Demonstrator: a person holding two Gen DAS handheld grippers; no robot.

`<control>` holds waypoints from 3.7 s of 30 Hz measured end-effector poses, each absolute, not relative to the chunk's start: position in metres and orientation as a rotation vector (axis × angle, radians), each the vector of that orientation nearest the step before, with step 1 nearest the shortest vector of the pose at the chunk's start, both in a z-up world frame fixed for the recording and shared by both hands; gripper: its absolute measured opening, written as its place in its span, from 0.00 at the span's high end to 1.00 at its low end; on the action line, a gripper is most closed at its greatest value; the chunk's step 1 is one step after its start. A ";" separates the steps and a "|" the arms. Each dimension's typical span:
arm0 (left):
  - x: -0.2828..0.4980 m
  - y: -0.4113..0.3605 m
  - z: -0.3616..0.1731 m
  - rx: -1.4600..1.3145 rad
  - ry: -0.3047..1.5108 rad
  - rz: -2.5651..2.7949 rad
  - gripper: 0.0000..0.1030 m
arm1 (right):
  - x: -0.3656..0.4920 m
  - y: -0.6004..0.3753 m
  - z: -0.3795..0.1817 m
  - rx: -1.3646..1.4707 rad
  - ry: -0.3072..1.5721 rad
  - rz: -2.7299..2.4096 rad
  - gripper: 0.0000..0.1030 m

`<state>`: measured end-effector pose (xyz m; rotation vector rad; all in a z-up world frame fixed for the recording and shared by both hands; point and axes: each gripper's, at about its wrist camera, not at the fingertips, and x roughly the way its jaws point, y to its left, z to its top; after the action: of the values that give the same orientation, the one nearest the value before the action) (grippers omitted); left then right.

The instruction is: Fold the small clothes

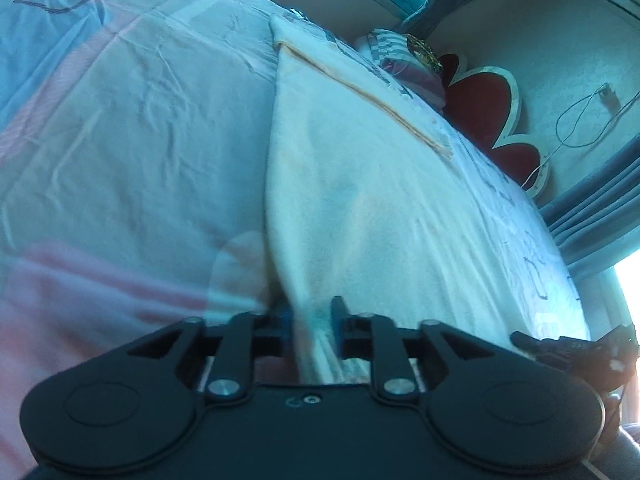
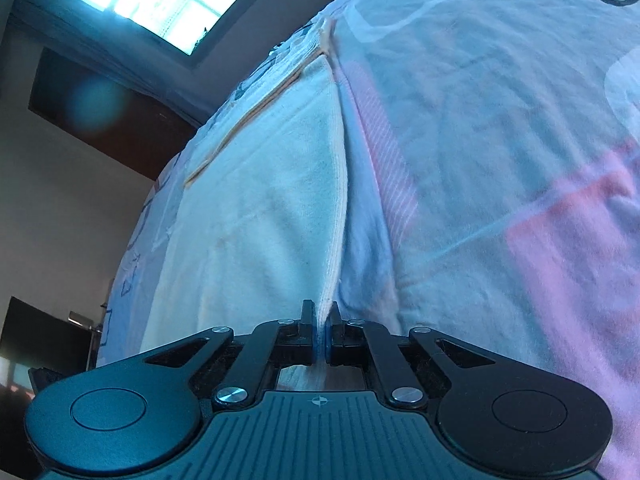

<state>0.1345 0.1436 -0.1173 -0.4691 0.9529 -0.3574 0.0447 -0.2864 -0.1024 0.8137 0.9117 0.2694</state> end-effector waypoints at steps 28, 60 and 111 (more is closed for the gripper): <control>0.188 0.150 -0.045 -0.599 0.722 -0.328 0.98 | 0.123 -0.298 -0.008 0.739 0.664 0.267 0.98; 0.520 0.138 -0.097 -0.539 0.694 -0.260 0.35 | 0.470 -0.344 -0.101 0.823 0.662 0.188 0.37; 0.544 -0.016 -0.086 0.059 0.696 -0.347 0.36 | 0.519 -0.185 -0.104 0.153 0.731 0.335 0.76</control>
<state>0.5443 -0.0160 -0.0861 0.0595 0.6965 -0.3473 0.5194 -0.1854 -0.1036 0.1526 0.7308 0.3347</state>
